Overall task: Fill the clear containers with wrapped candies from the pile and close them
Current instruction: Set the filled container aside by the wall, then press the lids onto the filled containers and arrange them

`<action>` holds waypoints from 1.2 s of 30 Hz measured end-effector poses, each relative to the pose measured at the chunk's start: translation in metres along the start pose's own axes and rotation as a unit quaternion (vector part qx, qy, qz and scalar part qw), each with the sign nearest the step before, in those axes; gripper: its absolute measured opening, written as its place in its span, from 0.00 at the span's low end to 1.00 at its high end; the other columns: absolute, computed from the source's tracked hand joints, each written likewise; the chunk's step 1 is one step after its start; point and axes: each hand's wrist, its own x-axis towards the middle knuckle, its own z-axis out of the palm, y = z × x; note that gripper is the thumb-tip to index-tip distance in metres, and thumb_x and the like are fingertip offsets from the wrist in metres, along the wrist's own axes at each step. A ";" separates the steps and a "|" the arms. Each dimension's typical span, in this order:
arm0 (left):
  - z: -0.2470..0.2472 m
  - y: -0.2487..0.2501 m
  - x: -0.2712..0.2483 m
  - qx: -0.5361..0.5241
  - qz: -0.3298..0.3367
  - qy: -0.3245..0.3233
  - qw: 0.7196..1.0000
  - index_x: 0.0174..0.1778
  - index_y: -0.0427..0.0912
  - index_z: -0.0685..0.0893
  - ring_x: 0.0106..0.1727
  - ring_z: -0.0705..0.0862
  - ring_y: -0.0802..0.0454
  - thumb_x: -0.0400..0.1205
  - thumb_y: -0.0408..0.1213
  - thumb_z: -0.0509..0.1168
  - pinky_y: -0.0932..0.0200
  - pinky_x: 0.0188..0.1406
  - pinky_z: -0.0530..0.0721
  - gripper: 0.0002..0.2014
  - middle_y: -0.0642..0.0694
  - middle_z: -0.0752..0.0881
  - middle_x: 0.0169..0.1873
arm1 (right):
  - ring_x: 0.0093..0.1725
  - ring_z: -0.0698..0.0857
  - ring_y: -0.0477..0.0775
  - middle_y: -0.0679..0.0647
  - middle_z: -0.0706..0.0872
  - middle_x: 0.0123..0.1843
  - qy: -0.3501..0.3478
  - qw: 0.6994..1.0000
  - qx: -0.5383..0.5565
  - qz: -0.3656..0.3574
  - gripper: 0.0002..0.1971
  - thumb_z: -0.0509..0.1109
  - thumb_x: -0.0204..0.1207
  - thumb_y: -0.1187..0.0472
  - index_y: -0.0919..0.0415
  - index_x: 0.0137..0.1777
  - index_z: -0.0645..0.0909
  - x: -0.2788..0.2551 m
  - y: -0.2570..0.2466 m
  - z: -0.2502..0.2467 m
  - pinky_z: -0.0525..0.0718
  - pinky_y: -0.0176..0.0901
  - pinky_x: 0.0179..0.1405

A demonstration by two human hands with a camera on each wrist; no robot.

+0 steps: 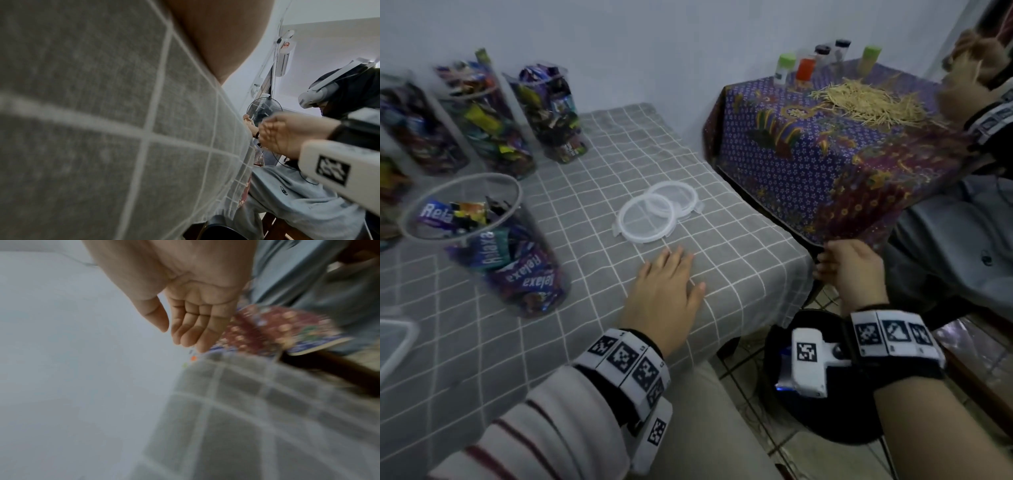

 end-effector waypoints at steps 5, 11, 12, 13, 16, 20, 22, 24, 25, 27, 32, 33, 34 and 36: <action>-0.002 -0.008 -0.008 0.003 -0.009 0.008 1.000 0.84 0.47 0.51 0.84 0.47 0.53 0.87 0.53 0.43 0.54 0.82 0.43 0.29 0.50 0.52 0.84 | 0.36 0.81 0.54 0.55 0.83 0.36 -0.213 0.931 -0.228 -0.189 0.07 0.65 0.78 0.62 0.60 0.39 0.80 -0.012 -0.066 0.075 0.81 0.51 0.42; -0.007 -0.028 -0.024 0.011 -0.035 0.012 0.999 0.84 0.48 0.50 0.83 0.49 0.53 0.87 0.55 0.43 0.54 0.83 0.46 0.29 0.51 0.52 0.84 | 0.62 0.80 0.57 0.55 0.80 0.66 -0.372 0.637 -0.583 -0.341 0.24 0.68 0.76 0.47 0.56 0.69 0.74 -0.019 -0.093 0.168 0.76 0.51 0.63; -0.008 -0.031 -0.027 0.011 -0.041 0.016 0.999 0.83 0.48 0.51 0.83 0.49 0.54 0.87 0.54 0.43 0.54 0.82 0.46 0.29 0.51 0.52 0.83 | 0.64 0.78 0.58 0.55 0.77 0.69 -0.386 0.603 -0.607 -0.345 0.28 0.69 0.75 0.46 0.54 0.72 0.70 -0.019 -0.091 0.181 0.76 0.53 0.65; -0.009 -0.033 -0.029 0.009 -0.044 0.021 0.999 0.83 0.48 0.51 0.83 0.49 0.53 0.87 0.54 0.43 0.54 0.82 0.46 0.29 0.51 0.53 0.83 | 0.67 0.76 0.59 0.56 0.74 0.71 -0.397 0.570 -0.629 -0.348 0.32 0.70 0.73 0.45 0.53 0.75 0.67 -0.019 -0.088 0.193 0.75 0.54 0.66; -0.008 -0.037 -0.030 0.020 -0.039 0.027 0.999 0.83 0.47 0.53 0.83 0.51 0.53 0.83 0.57 0.36 0.53 0.81 0.45 0.32 0.50 0.55 0.83 | 0.72 0.71 0.61 0.56 0.67 0.76 -0.409 0.504 -0.683 -0.334 0.41 0.75 0.69 0.46 0.50 0.80 0.60 -0.017 -0.079 0.223 0.74 0.59 0.68; -0.005 -0.040 -0.028 0.011 -0.031 0.036 0.999 0.82 0.44 0.59 0.82 0.54 0.49 0.85 0.52 0.45 0.51 0.81 0.48 0.29 0.47 0.60 0.81 | 0.75 0.69 0.62 0.57 0.64 0.78 -0.425 0.473 -0.716 -0.289 0.47 0.78 0.65 0.45 0.53 0.81 0.58 -0.019 -0.077 0.240 0.73 0.61 0.70; -0.005 -0.042 -0.028 0.017 -0.024 0.048 0.998 0.80 0.43 0.62 0.81 0.58 0.47 0.83 0.53 0.44 0.50 0.80 0.51 0.30 0.46 0.64 0.79 | 0.72 0.72 0.62 0.58 0.69 0.75 -0.418 0.460 -0.724 -0.299 0.46 0.79 0.64 0.44 0.57 0.78 0.62 -0.024 -0.076 0.240 0.75 0.61 0.68; -0.005 -0.041 -0.028 0.017 -0.020 0.052 0.998 0.80 0.42 0.63 0.80 0.60 0.47 0.79 0.55 0.38 0.50 0.80 0.52 0.35 0.46 0.66 0.79 | 0.68 0.75 0.61 0.58 0.72 0.72 -0.405 0.468 -0.719 -0.315 0.42 0.79 0.63 0.44 0.59 0.74 0.66 -0.029 -0.075 0.237 0.78 0.58 0.64; -0.005 -0.041 -0.027 0.021 -0.017 0.044 0.999 0.80 0.42 0.63 0.80 0.59 0.47 0.78 0.56 0.36 0.50 0.80 0.51 0.37 0.46 0.65 0.79 | 0.66 0.76 0.61 0.58 0.73 0.70 -0.400 0.475 -0.715 -0.321 0.41 0.78 0.63 0.44 0.60 0.73 0.67 -0.031 -0.074 0.236 0.79 0.57 0.63; -0.006 -0.042 -0.027 0.020 -0.013 0.031 0.999 0.80 0.42 0.62 0.80 0.58 0.47 0.75 0.57 0.33 0.50 0.80 0.52 0.39 0.46 0.64 0.79 | 0.64 0.77 0.60 0.59 0.75 0.68 -0.393 0.498 -0.699 -0.328 0.38 0.77 0.64 0.43 0.60 0.71 0.69 -0.036 -0.075 0.231 0.79 0.54 0.61; -0.007 -0.040 -0.031 0.031 -0.037 0.044 0.998 0.70 0.42 0.78 0.71 0.76 0.47 0.79 0.54 0.48 0.48 0.71 0.72 0.30 0.48 0.80 0.68 | 0.63 0.78 0.60 0.59 0.78 0.68 -0.405 0.620 -0.594 -0.315 0.38 0.74 0.68 0.42 0.59 0.75 0.67 -0.046 -0.103 0.218 0.76 0.49 0.61; -0.007 -0.041 -0.032 0.025 -0.031 0.044 0.998 0.73 0.42 0.75 0.74 0.73 0.48 0.80 0.54 0.47 0.49 0.74 0.68 0.30 0.48 0.77 0.71 | 0.64 0.78 0.59 0.58 0.77 0.69 -0.416 0.651 -0.556 -0.306 0.39 0.74 0.69 0.42 0.57 0.76 0.66 -0.050 -0.112 0.216 0.75 0.48 0.61; -0.006 -0.043 -0.034 0.023 -0.019 0.046 0.998 0.78 0.43 0.68 0.79 0.65 0.49 0.80 0.54 0.44 0.51 0.79 0.57 0.32 0.48 0.70 0.77 | 0.65 0.77 0.57 0.57 0.76 0.70 -0.429 0.679 -0.513 -0.301 0.38 0.74 0.69 0.43 0.56 0.77 0.65 -0.055 -0.122 0.214 0.74 0.47 0.62; -0.010 -0.047 -0.038 0.009 -0.018 0.025 0.999 0.83 0.44 0.54 0.83 0.51 0.51 0.78 0.56 0.36 0.56 0.78 0.39 0.37 0.49 0.56 0.83 | 0.64 0.77 0.53 0.52 0.75 0.68 -0.461 0.714 -0.429 -0.305 0.37 0.74 0.70 0.46 0.54 0.77 0.65 -0.071 -0.140 0.214 0.74 0.45 0.64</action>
